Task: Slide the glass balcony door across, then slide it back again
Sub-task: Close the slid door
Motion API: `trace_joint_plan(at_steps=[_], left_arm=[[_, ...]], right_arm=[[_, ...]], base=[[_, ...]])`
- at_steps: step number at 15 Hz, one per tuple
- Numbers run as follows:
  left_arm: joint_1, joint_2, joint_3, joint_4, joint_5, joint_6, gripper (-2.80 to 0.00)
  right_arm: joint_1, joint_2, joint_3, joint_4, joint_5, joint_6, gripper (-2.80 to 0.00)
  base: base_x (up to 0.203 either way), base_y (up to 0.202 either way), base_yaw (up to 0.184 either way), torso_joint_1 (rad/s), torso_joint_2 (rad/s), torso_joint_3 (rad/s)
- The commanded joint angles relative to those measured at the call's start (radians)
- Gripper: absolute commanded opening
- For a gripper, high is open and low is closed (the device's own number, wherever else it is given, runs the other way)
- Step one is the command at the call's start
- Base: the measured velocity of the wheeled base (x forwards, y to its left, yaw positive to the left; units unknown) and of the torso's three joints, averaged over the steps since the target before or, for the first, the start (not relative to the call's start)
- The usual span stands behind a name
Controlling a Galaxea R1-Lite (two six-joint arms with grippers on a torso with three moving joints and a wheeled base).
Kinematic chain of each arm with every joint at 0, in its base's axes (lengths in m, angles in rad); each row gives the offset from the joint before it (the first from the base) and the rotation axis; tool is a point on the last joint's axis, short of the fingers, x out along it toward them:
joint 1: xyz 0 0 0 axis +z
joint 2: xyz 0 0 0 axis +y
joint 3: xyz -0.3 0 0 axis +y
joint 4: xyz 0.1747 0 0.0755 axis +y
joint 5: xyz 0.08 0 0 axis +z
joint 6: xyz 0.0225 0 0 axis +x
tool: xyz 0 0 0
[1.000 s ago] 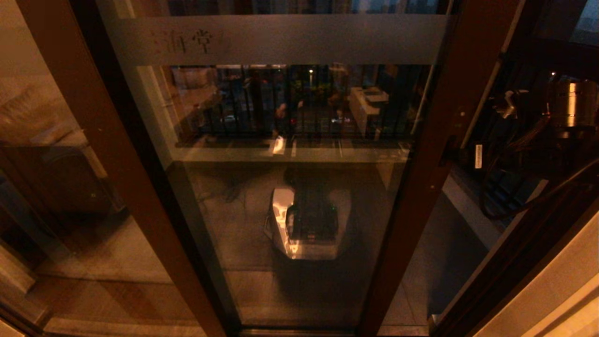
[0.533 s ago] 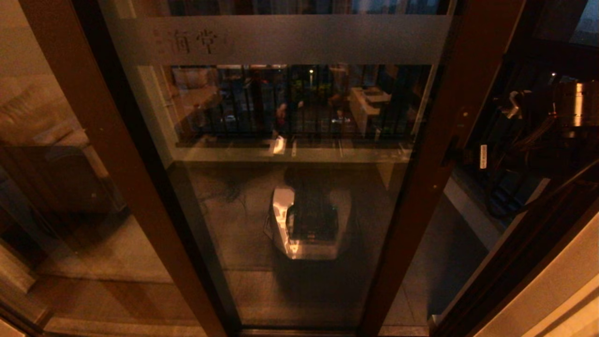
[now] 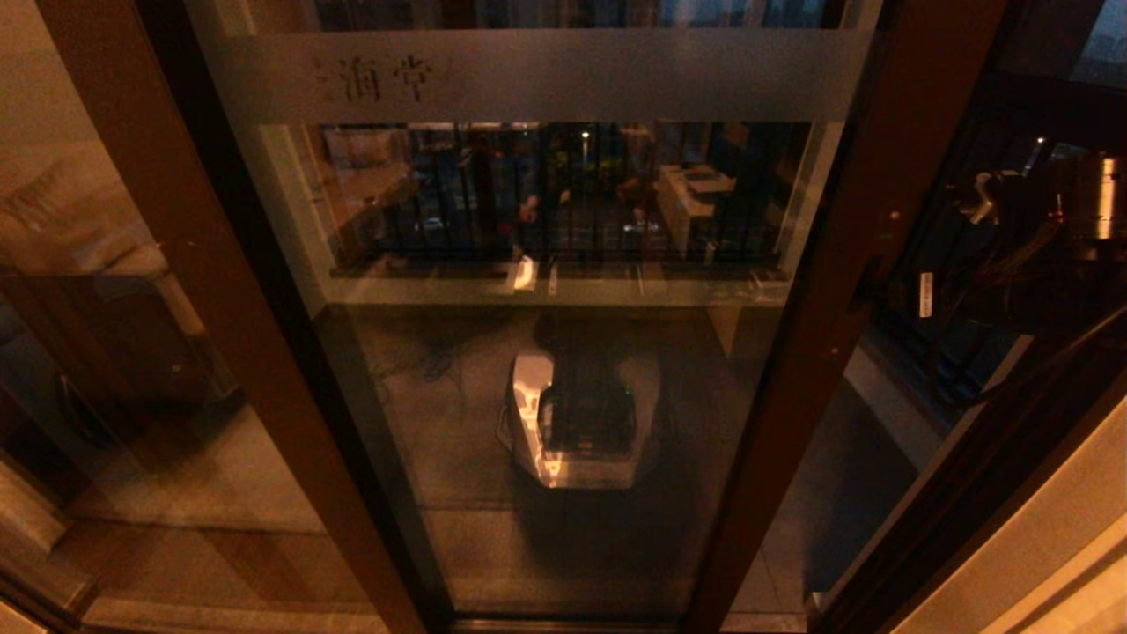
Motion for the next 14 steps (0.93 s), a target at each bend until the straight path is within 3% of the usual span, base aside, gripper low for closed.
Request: trace_joint_plan(at_steps=[1, 14], left_arm=[[0.000, 0.001, 0.000, 0.000, 0.001, 0.000, -2.80], [0.000, 0.001, 0.000, 0.000, 0.001, 0.000, -2.80]], right_arm=[[-0.001, -0.007, 0.008, -0.001, 0.005, -0.002, 0.00], [-0.046, -0.021, 0.031, -0.034, -0.001, -0.043, 0.00]], base=[[0.000, 0.000, 0.000, 0.000, 0.00, 0.000], [0.000, 0.000, 0.000, 0.000, 0.00, 0.000]])
